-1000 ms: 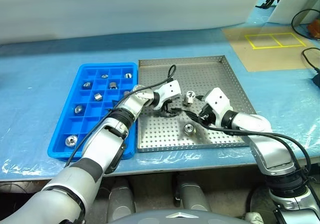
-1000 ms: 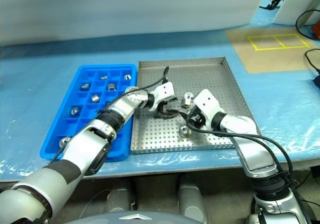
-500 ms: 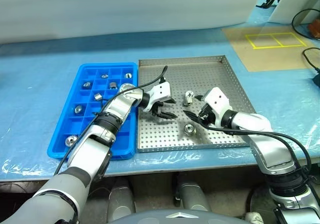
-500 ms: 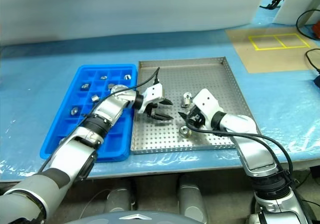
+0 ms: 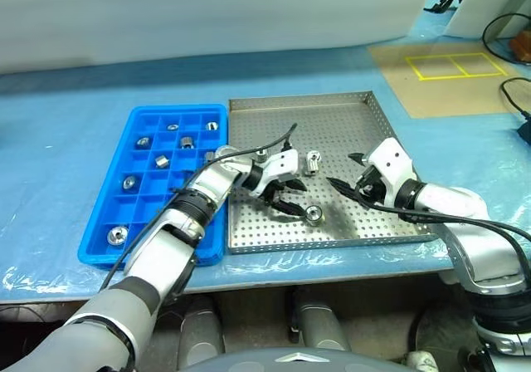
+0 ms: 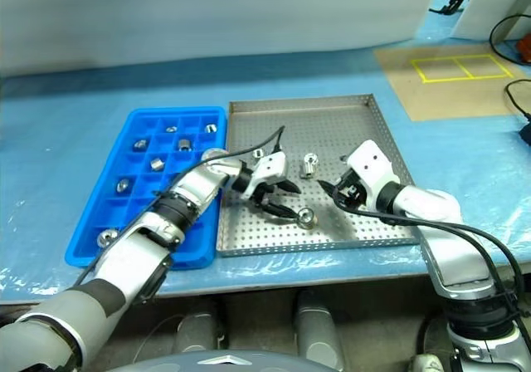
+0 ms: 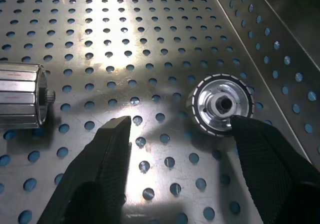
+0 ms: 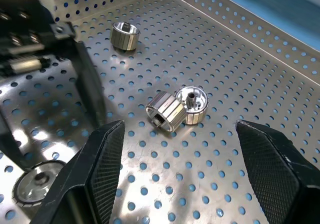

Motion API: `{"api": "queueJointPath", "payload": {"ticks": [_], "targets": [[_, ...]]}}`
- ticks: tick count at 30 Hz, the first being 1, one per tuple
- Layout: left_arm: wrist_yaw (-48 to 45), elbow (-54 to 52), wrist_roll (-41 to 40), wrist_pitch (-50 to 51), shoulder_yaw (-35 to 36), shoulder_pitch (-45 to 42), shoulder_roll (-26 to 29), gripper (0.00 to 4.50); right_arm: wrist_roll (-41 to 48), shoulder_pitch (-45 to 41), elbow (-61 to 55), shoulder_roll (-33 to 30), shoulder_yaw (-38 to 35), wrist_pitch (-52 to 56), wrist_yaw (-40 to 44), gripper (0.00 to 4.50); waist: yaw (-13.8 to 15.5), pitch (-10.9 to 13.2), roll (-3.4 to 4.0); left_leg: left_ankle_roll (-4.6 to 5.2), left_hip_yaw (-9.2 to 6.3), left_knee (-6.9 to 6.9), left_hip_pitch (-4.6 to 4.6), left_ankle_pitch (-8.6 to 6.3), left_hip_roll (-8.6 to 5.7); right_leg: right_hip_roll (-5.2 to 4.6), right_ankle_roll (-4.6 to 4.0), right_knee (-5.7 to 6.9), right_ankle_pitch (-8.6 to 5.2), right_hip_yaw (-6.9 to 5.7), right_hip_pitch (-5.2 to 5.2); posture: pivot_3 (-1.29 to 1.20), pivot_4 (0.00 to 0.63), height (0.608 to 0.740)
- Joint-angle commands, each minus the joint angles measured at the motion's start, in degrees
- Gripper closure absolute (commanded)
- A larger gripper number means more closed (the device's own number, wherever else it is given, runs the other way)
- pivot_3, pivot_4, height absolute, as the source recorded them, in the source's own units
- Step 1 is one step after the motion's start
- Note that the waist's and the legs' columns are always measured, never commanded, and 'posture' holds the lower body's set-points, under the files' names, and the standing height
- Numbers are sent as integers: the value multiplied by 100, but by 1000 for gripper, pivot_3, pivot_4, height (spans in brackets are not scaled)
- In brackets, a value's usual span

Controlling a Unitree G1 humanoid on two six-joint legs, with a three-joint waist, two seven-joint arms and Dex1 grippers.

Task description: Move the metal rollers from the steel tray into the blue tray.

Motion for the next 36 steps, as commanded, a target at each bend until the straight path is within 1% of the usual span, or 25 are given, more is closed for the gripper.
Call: {"api": "queueJointPath", "payload": {"ticks": [1,9,15,18,21,22,23,25,27,28,30,32,33,36], "targets": [[103,215,-9,-204,28,-129,-190,1168,40,191,-406,-65,-204,119,-132,803,-22,0,0,1,0,0,-1,-1,0,0,6,-3,-3,0,0,-552,150,740],[97,356,87,-432,-44,-101,-338,1168,35,330,-565,-84,-233,263,-286,803,-127,0,0,5,5,3,1,-3,-2,0,22,-10,-12,5,3,-570,150,740],[169,440,160,-492,-69,-65,-515,1168,-32,374,-600,-81,-135,294,-362,803,-187,-1,3,25,7,2,-13,-15,-4,-1,38,-58,0,5,14,-580,150,740],[251,445,130,-537,-26,-42,-585,1168,-77,406,-599,-96,-104,286,-394,803,-188,-2,3,40,16,3,-14,-25,-6,-5,5,-63,21,7,15,-584,150,740],[414,521,161,-575,-20,-32,-625,1168,-94,434,-612,-98,-100,283,-411,803,-189,-2,3,47,19,2,-14,-31,-4,-5,1,-67,23,7,15,-585,150,740],[340,492,148,-612,-41,1,-602,1529,-100,445,-619,-95,-93,283,-417,803,-191,-2,3,49,22,3,-13,-33,-4,-5,0,-67,23,9,15,-585,150,740],[325,476,152,-584,-56,18,-589,1731,-108,455,-624,-92,-81,279,-421,803,-193,-2,4,50,24,3,-13,-34,-4,-5,0,-69,23,10,16,-585,150,740],[405,471,205,-597,-86,32,-581,2384,-131,466,-620,-92,-52,264,-427,803,-195,-2,4,51,25,3,-11,-34,-4,-5,0,-69,23,11,16,-585,150,740],[478,503,237,-613,-88,28,-596,2384,-148,463,-601,-90,-38,252,-430,803,-200,-3,5,50,25,3,-9,-34,-3,-5,1,-68,23,11,16,-585,150,740],[389,476,201,-619,-79,41,-590,2641,-163,447,-583,-91,-28,242,-434,803,-200,-3,5,50,26,4,-9,-34,-3,-5,1,-68,23,12,17,-585,150,740],[341,444,165,-604,-51,53,-590,2959,-183,408,-554,-85,-17,235,-436,803,-201,-3,5,50,26,6,-4,-34,-4,-5,2,-68,23,12,23,-585,150,740],[510,458,209,-686,-37,55,-610,3635,-199,396,-542,-79,-15,227,-426,803,-201,-3,5,50,26,7,-4,-34,-4,-6,6,-68,21,12,24,-579,150,740],[663,508,248,-719,-26,33,-635,3732,-203,394,-536,-76,-14,225,-419,803,-201,-3,6,50,26,7,-3,-34,-4,-6,6,-68,21,12,25,-578,150,740],[654,553,158,-669,51,2,-652,3732,-222,379,-515,-73,10,202,-404,803,-201,-3,6,50,26,9,-3,-34,-4,-6,3,-68,23,12,26,-572,150,740]]}}
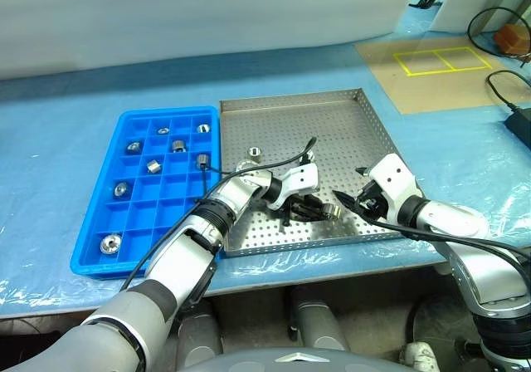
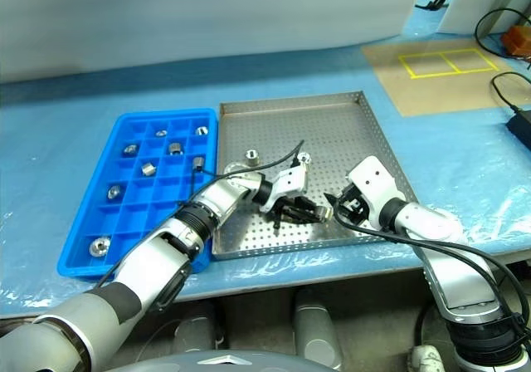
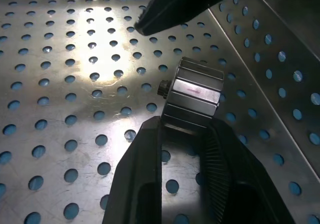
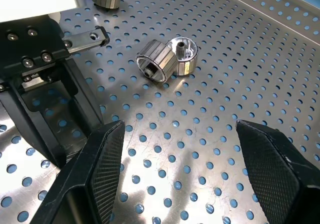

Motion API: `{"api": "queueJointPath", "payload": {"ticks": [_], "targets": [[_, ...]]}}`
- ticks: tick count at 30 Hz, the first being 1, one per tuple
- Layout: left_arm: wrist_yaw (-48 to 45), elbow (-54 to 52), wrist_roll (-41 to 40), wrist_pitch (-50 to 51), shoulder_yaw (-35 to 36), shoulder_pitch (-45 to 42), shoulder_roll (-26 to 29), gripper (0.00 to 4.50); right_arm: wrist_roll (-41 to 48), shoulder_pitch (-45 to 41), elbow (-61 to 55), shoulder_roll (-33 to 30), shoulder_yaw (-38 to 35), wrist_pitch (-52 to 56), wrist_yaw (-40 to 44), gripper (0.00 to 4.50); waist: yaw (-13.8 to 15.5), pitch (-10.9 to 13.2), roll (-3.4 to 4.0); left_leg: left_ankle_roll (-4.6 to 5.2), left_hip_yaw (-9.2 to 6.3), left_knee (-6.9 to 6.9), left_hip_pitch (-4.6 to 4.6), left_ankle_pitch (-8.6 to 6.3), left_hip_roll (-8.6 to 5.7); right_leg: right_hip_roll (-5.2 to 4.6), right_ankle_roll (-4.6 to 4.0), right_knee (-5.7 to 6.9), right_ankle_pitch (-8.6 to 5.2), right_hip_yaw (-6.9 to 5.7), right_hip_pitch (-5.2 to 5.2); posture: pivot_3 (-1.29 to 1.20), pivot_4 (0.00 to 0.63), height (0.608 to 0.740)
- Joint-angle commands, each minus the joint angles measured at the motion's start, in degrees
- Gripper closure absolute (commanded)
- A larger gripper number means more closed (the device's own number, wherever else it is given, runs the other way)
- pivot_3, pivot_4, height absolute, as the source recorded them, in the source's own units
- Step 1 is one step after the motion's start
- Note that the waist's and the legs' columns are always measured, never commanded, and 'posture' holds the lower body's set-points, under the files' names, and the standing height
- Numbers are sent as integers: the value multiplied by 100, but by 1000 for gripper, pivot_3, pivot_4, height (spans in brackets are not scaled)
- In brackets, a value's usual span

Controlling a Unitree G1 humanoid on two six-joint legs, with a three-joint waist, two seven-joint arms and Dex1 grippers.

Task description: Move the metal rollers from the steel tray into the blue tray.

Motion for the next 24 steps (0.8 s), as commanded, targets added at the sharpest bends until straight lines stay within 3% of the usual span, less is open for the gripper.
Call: {"api": "queueJointPath", "payload": {"ticks": [1,10,14,24], "targets": [[29,-28,-95,-52,137,-59,-34,3732,-30,-95,-146,-56,31,-113,-18,803,0,0,0,0,0,0,0,0,0,0,0,0,0,0,0,-572,150,740],[353,-42,-160,-88,353,-154,-47,3731,-33,-188,-70,-13,142,-150,-13,803,-1,0,0,1,0,-1,0,-1,0,0,-1,0,1,0,0,-556,150,740],[306,-610,-432,189,634,-166,146,3731,47,-386,30,39,128,-222,29,803,11,0,0,1,0,-1,-1,-1,1,0,-1,0,1,-1,-1,-524,150,740],[-197,-3070,-960,1221,885,769,1648,3731,660,-1830,773,-15,128,-407,787,803,76,-2,8,-2,2,-8,10,1,10,2,-8,11,5,-7,-1,-354,150,740]]}}
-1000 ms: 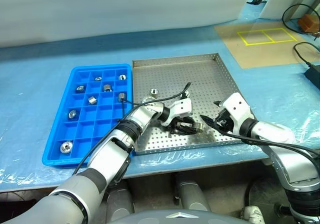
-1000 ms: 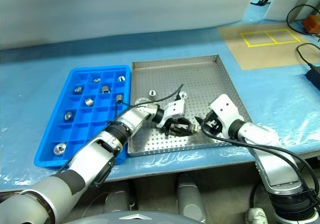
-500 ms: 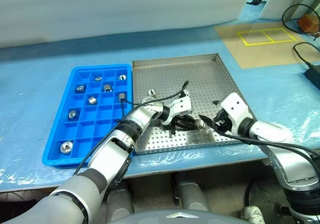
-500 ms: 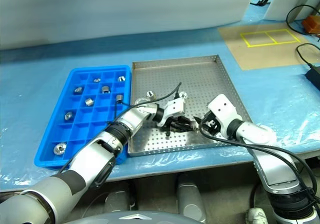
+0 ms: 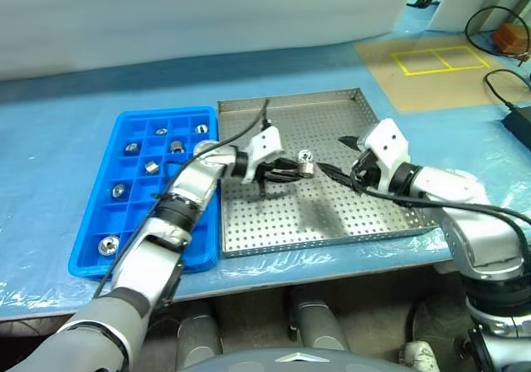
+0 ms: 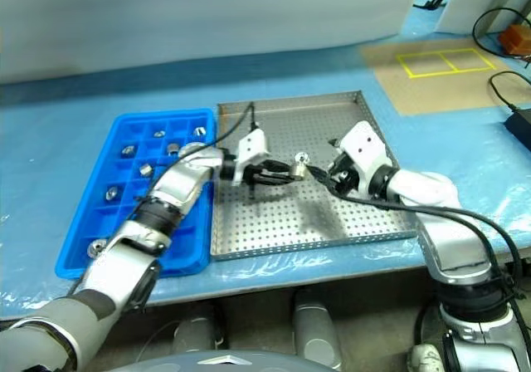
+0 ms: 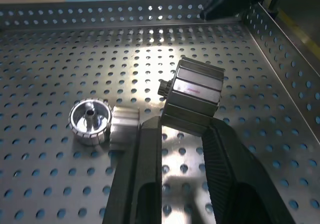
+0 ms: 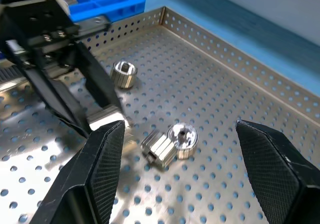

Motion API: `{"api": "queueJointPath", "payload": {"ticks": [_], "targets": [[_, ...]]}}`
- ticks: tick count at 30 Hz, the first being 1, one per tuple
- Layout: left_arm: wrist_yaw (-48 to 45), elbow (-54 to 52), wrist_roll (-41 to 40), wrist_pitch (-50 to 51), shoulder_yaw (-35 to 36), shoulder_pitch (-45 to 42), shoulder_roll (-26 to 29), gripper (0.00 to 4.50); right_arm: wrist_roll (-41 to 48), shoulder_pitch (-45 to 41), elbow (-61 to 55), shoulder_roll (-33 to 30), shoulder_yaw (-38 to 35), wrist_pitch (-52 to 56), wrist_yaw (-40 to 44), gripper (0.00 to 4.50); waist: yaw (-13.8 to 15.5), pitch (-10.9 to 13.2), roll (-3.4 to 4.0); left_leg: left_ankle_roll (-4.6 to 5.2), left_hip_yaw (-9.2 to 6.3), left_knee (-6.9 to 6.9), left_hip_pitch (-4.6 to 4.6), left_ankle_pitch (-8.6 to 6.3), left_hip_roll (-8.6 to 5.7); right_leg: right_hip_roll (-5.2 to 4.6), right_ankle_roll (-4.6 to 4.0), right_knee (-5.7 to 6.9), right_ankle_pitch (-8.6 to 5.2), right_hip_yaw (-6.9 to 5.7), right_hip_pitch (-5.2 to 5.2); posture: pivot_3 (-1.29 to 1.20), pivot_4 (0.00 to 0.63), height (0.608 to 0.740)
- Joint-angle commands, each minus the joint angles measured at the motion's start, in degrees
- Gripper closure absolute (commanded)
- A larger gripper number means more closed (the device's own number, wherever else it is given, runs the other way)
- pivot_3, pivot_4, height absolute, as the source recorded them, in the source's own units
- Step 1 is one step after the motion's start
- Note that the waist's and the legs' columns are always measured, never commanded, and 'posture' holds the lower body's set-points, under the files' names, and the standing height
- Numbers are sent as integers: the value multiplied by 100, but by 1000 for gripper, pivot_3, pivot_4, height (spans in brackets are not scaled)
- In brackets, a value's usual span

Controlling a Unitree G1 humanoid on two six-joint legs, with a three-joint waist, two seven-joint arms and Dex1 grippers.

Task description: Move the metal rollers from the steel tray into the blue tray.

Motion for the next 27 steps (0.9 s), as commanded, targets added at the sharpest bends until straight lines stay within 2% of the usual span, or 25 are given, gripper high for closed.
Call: {"api": "queueJointPath", "payload": {"ticks": [1,9,16,21,27], "targets": [[-11,-744,-121,161,163,196,451,3731,144,-523,290,-42,123,-305,373,803,50,1,1,0,1,0,-3,0,-2,-2,0,-1,0,0,0,-326,150,740],[213,-2068,-531,813,876,741,1742,3731,299,-1516,1216,275,1067,-827,1595,803,298,3,4,-19,4,-9,6,11,10,-1,-4,16,2,-9,-5,-114,150,740],[369,-3889,-1167,1935,1763,1881,2881,3731,55,-2189,2357,881,1886,-1511,2412,803,538,6,3,-33,5,-12,2,18,11,-4,-9,40,-1,-12,-25,66,150,740],[824,-4505,-1256,2309,2321,2858,3270,3731,-242,-2496,3103,1348,2215,-2118,2701,803,770,9,1,-67,-2,-14,1,38,17,-5,-28,104,-21,-24,-53,166,150,740],[1373,-4844,-1403,2619,2968,3707,3338,3731,-463,-2677,3535,1706,2335,-2557,2898,803,941,11,-6,-76,-14,-15,1,44,21,-5,-26,109,-22,-38,-49,212,150,740]]}}
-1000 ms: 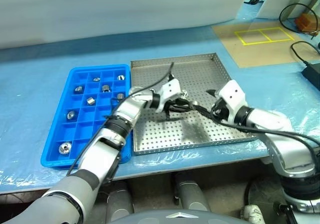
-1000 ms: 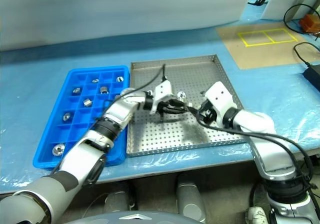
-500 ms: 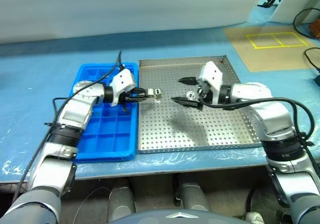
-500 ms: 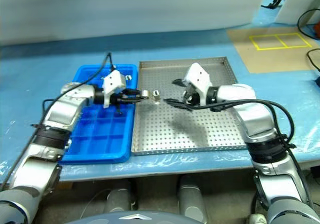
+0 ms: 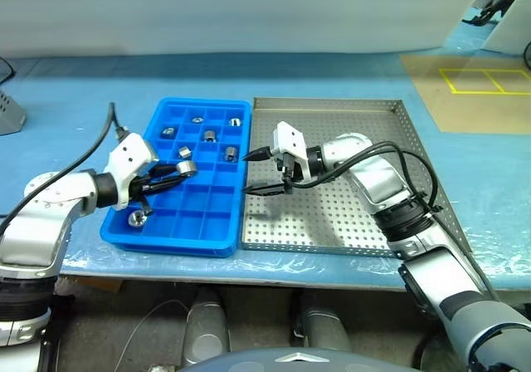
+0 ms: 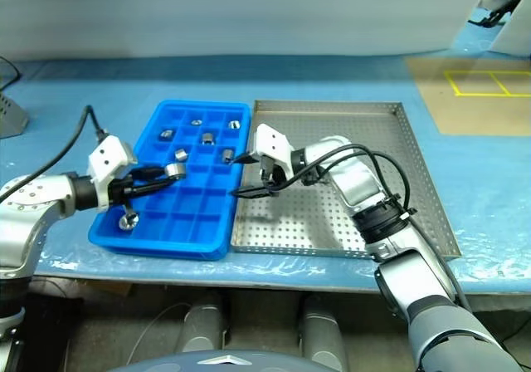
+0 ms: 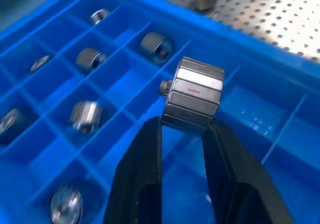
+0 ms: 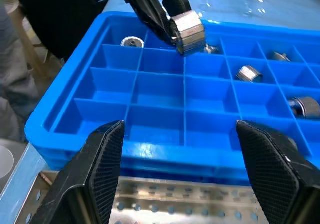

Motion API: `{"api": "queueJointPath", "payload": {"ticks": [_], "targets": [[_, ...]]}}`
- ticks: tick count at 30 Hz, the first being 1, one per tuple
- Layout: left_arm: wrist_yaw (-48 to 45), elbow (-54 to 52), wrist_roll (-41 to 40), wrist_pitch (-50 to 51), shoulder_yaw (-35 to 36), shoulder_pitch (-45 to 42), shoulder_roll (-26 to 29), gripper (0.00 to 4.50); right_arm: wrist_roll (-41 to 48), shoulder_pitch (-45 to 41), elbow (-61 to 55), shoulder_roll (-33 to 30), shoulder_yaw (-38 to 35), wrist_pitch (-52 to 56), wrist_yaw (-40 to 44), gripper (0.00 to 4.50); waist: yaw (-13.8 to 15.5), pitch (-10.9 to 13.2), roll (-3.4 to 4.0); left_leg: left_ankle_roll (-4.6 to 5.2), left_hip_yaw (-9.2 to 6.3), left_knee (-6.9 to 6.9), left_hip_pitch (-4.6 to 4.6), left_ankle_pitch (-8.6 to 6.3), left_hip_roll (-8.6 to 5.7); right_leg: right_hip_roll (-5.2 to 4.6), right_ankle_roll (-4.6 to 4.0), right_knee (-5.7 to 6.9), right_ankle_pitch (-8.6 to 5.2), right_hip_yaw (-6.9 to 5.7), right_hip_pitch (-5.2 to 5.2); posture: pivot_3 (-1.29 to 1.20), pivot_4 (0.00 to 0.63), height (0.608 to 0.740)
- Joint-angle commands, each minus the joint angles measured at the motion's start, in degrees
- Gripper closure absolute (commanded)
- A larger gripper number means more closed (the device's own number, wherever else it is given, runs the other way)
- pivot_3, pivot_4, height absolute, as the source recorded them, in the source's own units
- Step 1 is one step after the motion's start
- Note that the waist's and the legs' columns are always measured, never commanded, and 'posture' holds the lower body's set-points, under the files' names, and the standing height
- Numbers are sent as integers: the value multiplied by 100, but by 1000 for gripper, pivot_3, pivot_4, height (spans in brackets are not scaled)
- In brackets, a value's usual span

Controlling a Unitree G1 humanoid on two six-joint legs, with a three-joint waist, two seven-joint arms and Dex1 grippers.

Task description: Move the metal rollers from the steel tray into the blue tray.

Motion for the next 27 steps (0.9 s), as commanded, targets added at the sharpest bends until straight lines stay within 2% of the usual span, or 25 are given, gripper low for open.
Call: {"api": "queueJointPath", "payload": {"ticks": [1,10,17,23,27], "targets": [[262,-412,-120,63,445,345,109,3731,-77,-196,119,118,-7,-303,111,803,37,0,0,0,-2,0,-1,0,0,0,0,-1,0,-2,1,215,150,740],[645,-4,159,-240,52,726,25,3731,-281,-211,334,178,-70,-502,93,803,69,0,-2,-1,-7,-1,-11,0,2,1,-2,-7,0,-7,-2,210,150,740],[655,19,291,-328,-559,817,-36,3731,-411,-52,232,140,-67,-503,-70,803,73,-1,-3,-4,-8,-4,-8,2,2,3,-2,-5,0,-7,-2,180,150,740],[726,437,367,-416,-599,708,-24,3731,-448,21,162,105,-89,-475,-140,803,100,-3,-2,-4,-8,-3,0,3,-5,-3,0,-3,-1,-4,6,163,150,740],[763,548,279,-484,-618,541,-136,2399,-460,54,130,97,-102,-454,-184,803,77,-4,-1,-7,-9,-4,8,5,-3,0,30,3,-19,-3,7,154,150,740]]}}
